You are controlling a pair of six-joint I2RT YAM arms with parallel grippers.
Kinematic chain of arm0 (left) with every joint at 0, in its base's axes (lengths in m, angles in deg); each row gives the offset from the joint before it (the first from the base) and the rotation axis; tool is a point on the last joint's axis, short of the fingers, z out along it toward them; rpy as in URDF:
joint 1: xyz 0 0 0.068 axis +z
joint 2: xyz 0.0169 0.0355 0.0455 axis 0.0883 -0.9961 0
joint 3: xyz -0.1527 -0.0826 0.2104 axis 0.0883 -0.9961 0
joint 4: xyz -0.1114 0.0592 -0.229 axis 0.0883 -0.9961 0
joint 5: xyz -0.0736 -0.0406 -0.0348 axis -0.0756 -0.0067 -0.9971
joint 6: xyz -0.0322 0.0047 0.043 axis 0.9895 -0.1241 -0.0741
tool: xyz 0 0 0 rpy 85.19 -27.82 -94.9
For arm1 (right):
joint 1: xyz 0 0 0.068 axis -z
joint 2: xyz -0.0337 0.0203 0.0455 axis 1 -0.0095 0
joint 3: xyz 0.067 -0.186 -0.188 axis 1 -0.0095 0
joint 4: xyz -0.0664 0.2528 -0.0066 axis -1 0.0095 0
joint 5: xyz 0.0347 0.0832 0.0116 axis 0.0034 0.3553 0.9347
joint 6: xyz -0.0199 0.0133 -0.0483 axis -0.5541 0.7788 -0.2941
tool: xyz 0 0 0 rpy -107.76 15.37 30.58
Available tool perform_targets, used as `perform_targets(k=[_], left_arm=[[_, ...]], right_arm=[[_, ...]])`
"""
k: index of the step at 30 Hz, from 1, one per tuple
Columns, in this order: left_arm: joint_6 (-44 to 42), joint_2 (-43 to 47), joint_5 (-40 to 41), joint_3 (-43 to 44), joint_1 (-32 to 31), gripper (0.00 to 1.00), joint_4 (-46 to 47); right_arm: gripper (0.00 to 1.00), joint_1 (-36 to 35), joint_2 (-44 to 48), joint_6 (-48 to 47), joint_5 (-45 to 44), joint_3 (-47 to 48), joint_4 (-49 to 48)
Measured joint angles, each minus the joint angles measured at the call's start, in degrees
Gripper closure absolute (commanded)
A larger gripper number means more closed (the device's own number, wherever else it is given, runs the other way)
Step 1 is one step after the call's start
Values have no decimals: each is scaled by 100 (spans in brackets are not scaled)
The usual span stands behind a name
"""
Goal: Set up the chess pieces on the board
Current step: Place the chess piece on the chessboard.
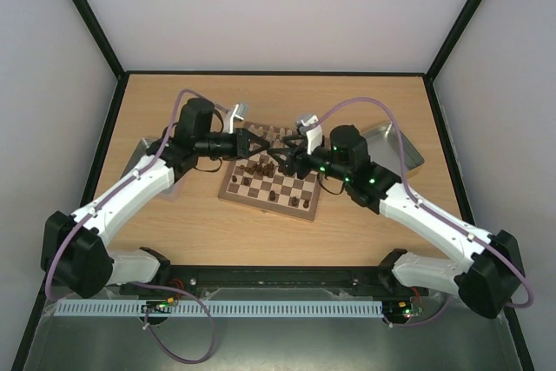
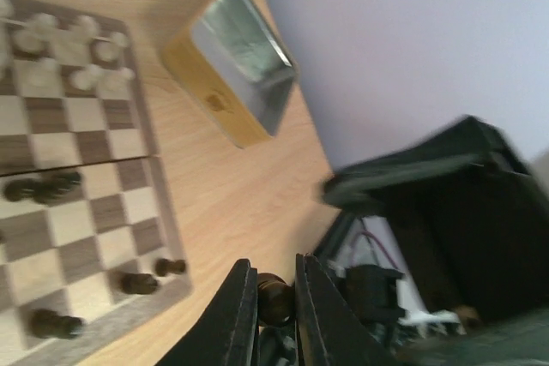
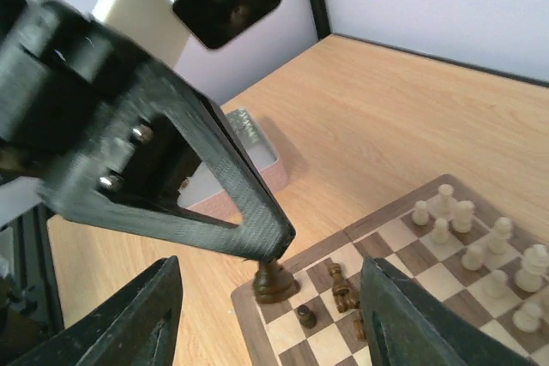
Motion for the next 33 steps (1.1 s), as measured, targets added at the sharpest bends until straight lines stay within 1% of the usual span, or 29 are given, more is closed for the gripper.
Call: perform_targets(k=[3,5,8,10,12,14,16,19,23,28,33], left_arm=[[-321,-96,682,70,-101,98,-315],[-551,-221,1200,162,-216,98,-492],[-841,-463,1963,315,-586,98,-640],[-1014,-614,2424,374,-890,98,-673],[-1174,-754,2885,398,-1220,98,-680],[-1327,-944,3298,459,-1545,98,-680],[-1449,-1163,3620,533,-1843,98,-656],[-1572,-1547,3963,614,-2205,98,-542],[-1587,-1993,4122,702,-2389,98,-468],[-1556,-2496,4140,866,-2474,98,-407],[-1554,-2914,4138,1207,-2632,98,-426]], right_arm=[[41,0,337,356,-365,-107,31],[39,0,590,632,-813,-175,70],[37,2,750,1182,-1812,-181,186],[37,42,741,1716,-2503,-192,339],[38,195,732,2275,-2935,-262,498],[38,457,748,2870,-3171,-439,595],[38,778,778,3543,-3259,-769,704],[38,1038,841,4111,-3254,-1130,804],[38,1344,1021,4658,-3178,-1545,905],[37,1587,1198,4986,-3086,-1731,933],[37,1624,1231,5084,-3036,-1851,927]])
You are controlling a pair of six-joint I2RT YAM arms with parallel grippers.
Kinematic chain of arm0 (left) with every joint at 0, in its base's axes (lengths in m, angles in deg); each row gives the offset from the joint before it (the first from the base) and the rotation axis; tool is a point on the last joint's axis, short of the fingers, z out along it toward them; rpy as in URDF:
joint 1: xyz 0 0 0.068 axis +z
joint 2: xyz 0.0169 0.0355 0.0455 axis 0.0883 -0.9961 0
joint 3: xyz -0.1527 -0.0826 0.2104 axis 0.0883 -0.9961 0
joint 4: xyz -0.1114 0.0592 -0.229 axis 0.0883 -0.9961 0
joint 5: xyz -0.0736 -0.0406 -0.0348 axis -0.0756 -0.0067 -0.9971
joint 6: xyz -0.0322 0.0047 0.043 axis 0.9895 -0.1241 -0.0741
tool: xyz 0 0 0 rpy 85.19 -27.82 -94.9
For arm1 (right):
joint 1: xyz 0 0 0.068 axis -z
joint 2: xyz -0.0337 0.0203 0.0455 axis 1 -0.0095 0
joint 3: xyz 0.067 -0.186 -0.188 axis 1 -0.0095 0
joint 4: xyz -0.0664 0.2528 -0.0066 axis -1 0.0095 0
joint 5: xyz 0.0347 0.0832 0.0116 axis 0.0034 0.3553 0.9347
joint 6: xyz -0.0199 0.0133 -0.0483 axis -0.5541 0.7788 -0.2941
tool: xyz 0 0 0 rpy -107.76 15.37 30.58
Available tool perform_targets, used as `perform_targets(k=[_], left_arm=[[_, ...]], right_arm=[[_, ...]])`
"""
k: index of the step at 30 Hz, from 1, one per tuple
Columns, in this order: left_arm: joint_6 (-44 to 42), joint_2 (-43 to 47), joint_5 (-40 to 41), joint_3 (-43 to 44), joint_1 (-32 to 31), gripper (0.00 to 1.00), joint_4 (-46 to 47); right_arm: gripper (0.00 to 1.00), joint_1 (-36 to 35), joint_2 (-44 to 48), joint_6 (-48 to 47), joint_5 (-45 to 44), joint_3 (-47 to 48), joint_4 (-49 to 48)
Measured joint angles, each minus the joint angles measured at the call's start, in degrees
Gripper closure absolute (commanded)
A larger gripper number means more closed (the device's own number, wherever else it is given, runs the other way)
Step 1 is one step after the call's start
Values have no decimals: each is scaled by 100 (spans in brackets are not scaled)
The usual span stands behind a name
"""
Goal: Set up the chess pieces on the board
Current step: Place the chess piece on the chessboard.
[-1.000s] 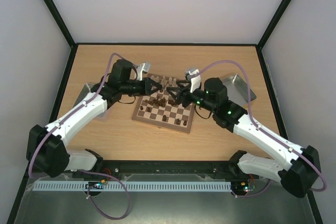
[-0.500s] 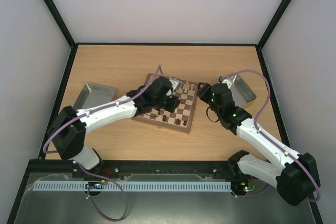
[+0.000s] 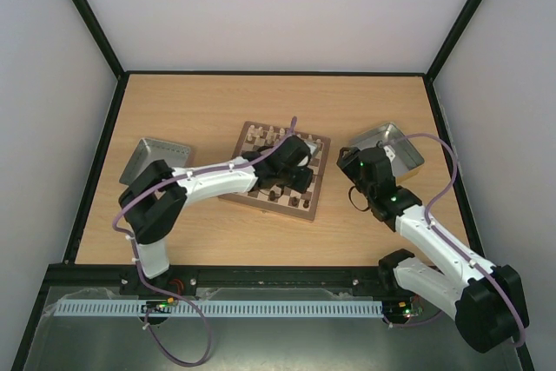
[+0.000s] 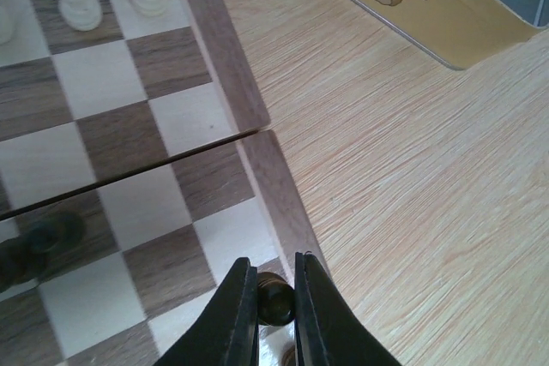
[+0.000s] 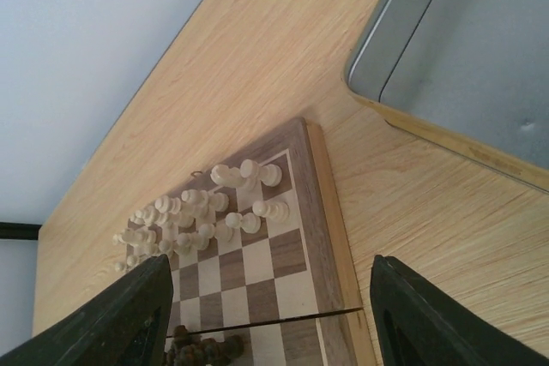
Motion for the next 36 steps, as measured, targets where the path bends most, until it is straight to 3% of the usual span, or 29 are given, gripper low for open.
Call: perform_targets(k=[18,36], left_arm=[[-114,-914,-13,645,-94,96,-476],[-256,-935,-20,671,-160,95,-586]], right_arm=[[37,33,-90,28,79,-140,-46],[37,55,-173,-55,98,-140,-44]])
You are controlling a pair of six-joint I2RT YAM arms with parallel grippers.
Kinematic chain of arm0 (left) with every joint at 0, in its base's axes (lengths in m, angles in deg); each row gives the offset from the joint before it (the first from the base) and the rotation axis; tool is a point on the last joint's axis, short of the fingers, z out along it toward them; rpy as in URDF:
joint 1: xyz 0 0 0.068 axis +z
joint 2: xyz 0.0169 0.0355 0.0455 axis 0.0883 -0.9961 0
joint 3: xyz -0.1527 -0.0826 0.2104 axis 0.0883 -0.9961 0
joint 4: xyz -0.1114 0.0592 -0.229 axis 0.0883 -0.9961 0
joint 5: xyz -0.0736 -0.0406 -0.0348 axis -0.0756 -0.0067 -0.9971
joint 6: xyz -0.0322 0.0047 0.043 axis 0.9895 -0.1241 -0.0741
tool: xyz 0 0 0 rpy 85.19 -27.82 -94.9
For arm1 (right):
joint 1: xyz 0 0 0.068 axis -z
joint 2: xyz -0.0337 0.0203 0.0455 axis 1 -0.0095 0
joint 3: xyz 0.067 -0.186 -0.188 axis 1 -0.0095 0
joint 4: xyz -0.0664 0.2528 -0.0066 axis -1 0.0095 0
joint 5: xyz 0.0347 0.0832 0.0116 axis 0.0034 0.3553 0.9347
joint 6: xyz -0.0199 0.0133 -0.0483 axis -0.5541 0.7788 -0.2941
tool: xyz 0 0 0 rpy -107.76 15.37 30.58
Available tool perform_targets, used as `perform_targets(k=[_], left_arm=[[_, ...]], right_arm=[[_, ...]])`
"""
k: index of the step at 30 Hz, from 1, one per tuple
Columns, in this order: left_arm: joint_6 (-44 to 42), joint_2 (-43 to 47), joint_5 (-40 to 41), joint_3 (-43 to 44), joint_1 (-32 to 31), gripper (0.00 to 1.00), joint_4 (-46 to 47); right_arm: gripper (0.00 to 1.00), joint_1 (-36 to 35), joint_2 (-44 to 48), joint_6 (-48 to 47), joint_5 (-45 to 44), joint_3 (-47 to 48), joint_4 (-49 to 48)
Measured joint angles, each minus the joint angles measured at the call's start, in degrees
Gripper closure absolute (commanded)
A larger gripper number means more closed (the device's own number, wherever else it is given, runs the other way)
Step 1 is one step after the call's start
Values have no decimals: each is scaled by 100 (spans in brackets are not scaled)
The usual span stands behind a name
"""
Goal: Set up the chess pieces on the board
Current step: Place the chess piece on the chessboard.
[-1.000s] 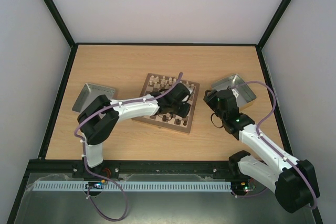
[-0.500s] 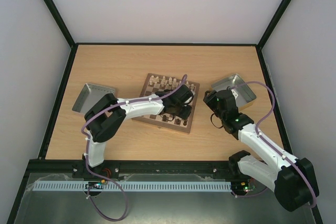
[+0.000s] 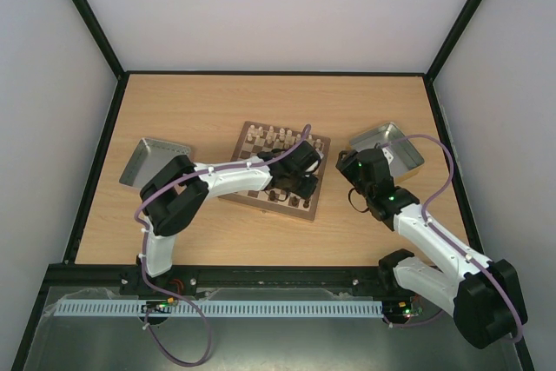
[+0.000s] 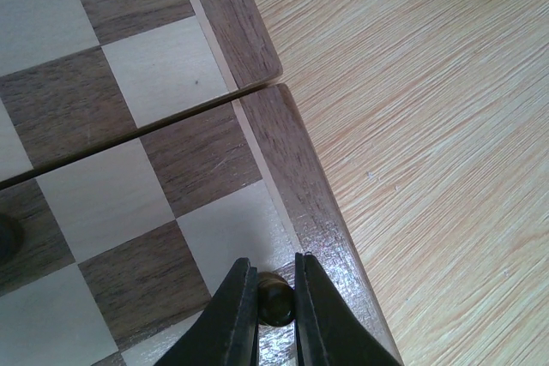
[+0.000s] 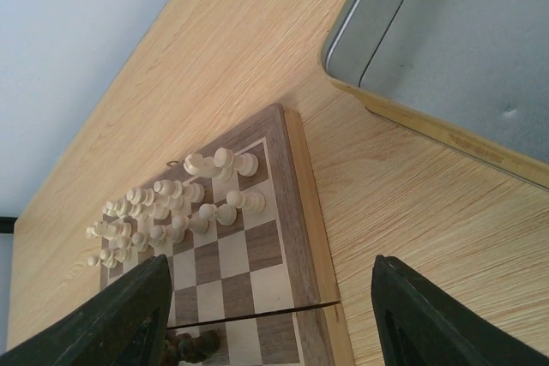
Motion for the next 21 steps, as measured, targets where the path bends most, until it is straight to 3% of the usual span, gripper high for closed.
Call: perform_targets(k=[14,21], left_arm=[[-39,17,-170,-22,-13,98,-4],[-61,20,-168,-31,-20,90,-2]], right_arm=[[37,9,-46,-7,26,0,-9],[37,9,-46,-13,42,0,-26]])
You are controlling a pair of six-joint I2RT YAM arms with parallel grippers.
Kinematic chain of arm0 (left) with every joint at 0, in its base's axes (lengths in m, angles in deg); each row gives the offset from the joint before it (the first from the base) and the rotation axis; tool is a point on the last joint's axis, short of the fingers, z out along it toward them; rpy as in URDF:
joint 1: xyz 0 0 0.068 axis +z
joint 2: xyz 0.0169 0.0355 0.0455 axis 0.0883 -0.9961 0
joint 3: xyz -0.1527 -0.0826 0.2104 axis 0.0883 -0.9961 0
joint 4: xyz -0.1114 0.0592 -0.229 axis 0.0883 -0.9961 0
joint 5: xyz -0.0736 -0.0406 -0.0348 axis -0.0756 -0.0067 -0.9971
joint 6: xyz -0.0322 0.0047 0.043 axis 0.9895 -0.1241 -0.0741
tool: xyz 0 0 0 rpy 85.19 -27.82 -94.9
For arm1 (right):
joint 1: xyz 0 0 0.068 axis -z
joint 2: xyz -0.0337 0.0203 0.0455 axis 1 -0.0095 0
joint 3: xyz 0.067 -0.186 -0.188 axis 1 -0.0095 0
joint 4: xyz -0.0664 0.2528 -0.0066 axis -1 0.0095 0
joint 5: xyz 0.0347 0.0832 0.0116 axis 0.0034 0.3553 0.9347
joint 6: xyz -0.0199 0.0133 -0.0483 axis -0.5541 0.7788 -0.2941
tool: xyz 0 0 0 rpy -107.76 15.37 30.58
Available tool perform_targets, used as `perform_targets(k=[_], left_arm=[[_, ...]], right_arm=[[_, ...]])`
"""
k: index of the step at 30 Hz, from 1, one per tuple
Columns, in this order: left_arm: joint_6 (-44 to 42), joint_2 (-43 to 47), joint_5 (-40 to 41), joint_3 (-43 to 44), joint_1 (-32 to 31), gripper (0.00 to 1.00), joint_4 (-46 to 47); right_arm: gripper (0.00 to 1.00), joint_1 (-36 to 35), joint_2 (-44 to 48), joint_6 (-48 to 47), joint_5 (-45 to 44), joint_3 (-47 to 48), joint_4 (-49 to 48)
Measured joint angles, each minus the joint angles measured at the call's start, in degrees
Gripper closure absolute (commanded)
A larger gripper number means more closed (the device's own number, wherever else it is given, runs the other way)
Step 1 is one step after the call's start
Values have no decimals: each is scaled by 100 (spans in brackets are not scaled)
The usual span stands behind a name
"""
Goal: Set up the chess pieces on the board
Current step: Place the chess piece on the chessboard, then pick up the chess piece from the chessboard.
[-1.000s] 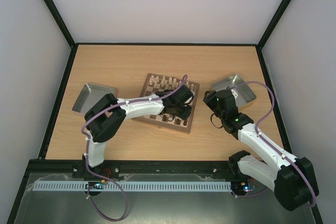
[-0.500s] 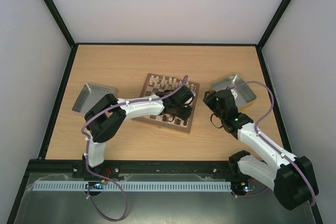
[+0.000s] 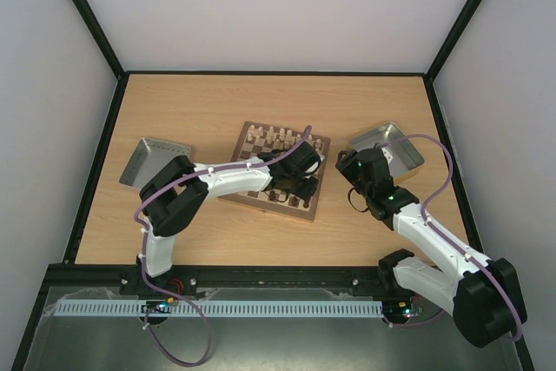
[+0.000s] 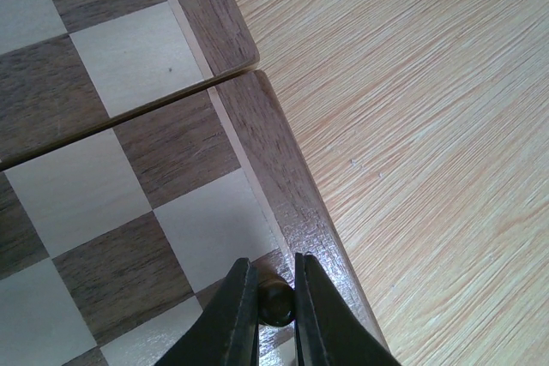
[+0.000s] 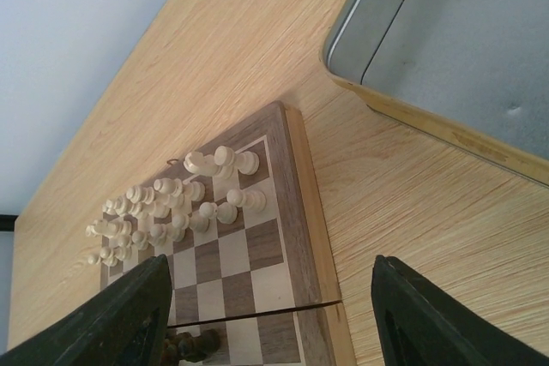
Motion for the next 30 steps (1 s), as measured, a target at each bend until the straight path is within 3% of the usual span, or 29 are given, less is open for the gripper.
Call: perform_targets(k=[20,30], left_arm=[[-44,140,-103,-2,4,53,-234],[162,811,334,2,299,48,-249]], right_arm=[[36,0,-2,-9,131,0,-181],[36,2,-162,-658,813,81,-197]])
